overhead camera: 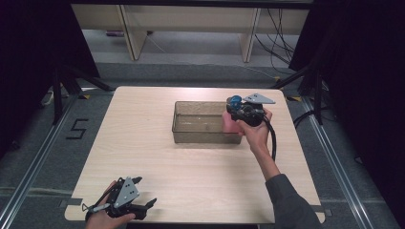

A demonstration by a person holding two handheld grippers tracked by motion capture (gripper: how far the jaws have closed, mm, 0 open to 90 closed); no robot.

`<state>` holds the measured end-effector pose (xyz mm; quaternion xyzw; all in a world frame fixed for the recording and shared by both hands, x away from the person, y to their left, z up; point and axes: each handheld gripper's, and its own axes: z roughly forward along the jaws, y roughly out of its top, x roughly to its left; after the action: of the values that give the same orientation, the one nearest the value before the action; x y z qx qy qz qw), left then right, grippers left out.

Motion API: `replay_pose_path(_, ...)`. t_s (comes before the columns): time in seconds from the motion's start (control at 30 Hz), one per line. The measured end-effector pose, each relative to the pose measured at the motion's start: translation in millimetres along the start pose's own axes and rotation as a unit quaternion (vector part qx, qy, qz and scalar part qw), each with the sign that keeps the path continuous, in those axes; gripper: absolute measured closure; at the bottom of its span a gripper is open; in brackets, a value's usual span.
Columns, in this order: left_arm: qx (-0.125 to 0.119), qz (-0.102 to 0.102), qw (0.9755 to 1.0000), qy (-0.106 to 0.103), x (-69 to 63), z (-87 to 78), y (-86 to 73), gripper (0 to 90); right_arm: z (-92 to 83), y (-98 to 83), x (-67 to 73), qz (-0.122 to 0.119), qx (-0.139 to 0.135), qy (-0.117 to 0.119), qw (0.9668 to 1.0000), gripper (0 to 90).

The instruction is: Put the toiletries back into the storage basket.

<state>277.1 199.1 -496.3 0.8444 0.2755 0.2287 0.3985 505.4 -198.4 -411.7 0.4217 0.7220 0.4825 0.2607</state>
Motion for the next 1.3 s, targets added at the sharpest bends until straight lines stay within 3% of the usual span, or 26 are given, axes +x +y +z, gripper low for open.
replay_pose_path(0.03, 0.0, 0.001, 1.0, 0.0, 0.2, -0.1, 0.0, 14.8, 0.6, -0.6, -1.3, -0.009, -0.004, -0.005, 0.9999, 53.9)
replay_pose_path(0.07, 0.0, 0.001, 1.0, 0.001, 0.5, -0.1, 0.1, 14.9, 1.4, -2.0, 0.0, 0.001, -0.007, -0.003, 1.0, 53.9)
replay_pose_path(0.2, -0.004, -0.001, 1.0, 0.003, 0.3, -0.8, 0.1, 14.8, 3.2, -7.0, -0.7, 0.006, 0.003, 0.004, 1.0, 53.9)
replay_pose_path(0.27, -0.001, 0.003, 1.0, 0.003, 1.6, -1.4, 0.5, 14.8, 5.1, -9.7, -1.5, 0.005, 0.0, 0.004, 1.0, 53.9)
replay_pose_path(0.3, 0.005, 0.011, 0.9999, 0.003, 2.6, -2.1, 0.6, 14.8, 4.7, -11.1, -0.5, 0.016, 0.003, 0.005, 0.9999, 53.8)
replay_pose_path(0.37, -0.004, 0.0, 1.0, 0.007, 0.2, -0.6, -0.3, 14.8, 5.0, -13.3, -1.2, 0.013, 0.004, 0.004, 0.9999, 53.8)
replay_pose_path(0.4, 0.006, 0.011, 0.9999, 0.006, 1.9, -1.8, 0.2, 14.9, 4.7, -14.0, -1.0, 0.014, 0.005, -0.001, 0.9999, 53.8)
replay_pose_path(0.47, 0.005, 0.011, 0.9999, 0.006, 2.1, -1.3, 0.4, 14.8, 4.6, -15.0, -2.8, -0.007, -0.001, -0.007, 0.9999, 53.9)
replay_pose_path(0.5, -0.004, -0.001, 1.0, 0.005, 0.2, -0.1, -0.2, 14.9, 4.6, -16.0, -0.6, 0.01, 0.004, 0.003, 0.9999, 53.9)
replay_pose_path(0.53, 0.01, 0.013, 0.9999, 0.001, 2.1, -1.6, 0.0, 14.8, 4.3, -16.9, 0.4, 0.012, 0.005, 0.001, 0.9999, 53.9)
replay_pose_path(0.57, 0.005, 0.004, 1.0, 0.003, 1.2, -0.6, -0.3, 14.9, 5.1, -17.4, -0.4, 0.004, 0.005, 0.001, 1.0, 53.9)
replay_pose_path(0.6, 0.009, 0.011, 0.9999, 0.007, 2.1, -1.4, 0.1, 14.9, 5.5, -18.1, -0.6, 0.001, 0.005, 0.002, 1.0, 53.9)
replay_pose_path(0.67, -0.007, 0.0, 0.9999, 0.008, 0.0, 0.3, -0.1, 14.9, 4.4, -19.1, -0.1, 0.009, 0.009, 0.002, 0.9999, 53.8)
replay_pose_path(0.73, 0.006, 0.011, 0.9999, 0.004, 1.8, -1.7, 0.0, 14.9, 4.7, -20.2, -0.1, 0.012, 0.009, 0.001, 0.9999, 53.9)
replay_pose_path(0.77, 0.005, 0.01, 0.9999, 0.007, 1.9, -1.7, 0.0, 14.8, 4.4, -20.2, -1.2, 0.006, 0.009, 0.0, 0.9999, 53.8)
replay_pose_path(0.83, 0.006, 0.01, 0.9999, 0.011, 2.3, -1.5, 0.2, 14.9, 3.5, -20.8, -0.9, 0.018, 0.009, -0.001, 0.9998, 53.9)
replay_pose_path(0.93, 0.0, 0.004, 1.0, 0.007, 0.5, -1.2, 0.0, 14.8, 3.5, -22.0, -2.8, 0.005, 0.005, -0.001, 1.0, 53.8)
replay_pose_path(1.03, 0.007, 0.012, 0.9999, 0.008, 2.4, -2.3, 0.5, 14.9, 4.3, -23.8, -1.0, 0.015, 0.005, 0.0, 0.9999, 53.8)
replay_pose_path(1.07, -0.002, 0.003, 1.0, 0.009, 0.8, -1.0, -0.3, 14.9, 3.7, -24.1, -1.3, 0.015, 0.01, -0.004, 0.9998, 53.8)
replay_pose_path(1.13, 0.006, 0.012, 0.9999, 0.008, 1.9, -1.9, 0.3, 14.9, 4.7, -25.2, -3.7, 0.003, 0.009, -0.002, 1.0, 53.8)
replay_pose_path(1.17, 0.004, 0.011, 0.9999, 0.009, 1.8, -1.6, 0.4, 14.9, 4.8, -26.7, -0.2, 0.02, 0.01, -0.004, 0.9997, 53.8)
replay_pose_path(1.3, -0.004, -0.001, 1.0, 0.006, 0.2, -0.3, -0.3, 14.9, 5.1, -27.1, 0.1, 0.009, 0.007, -0.003, 0.9999, 53.8)
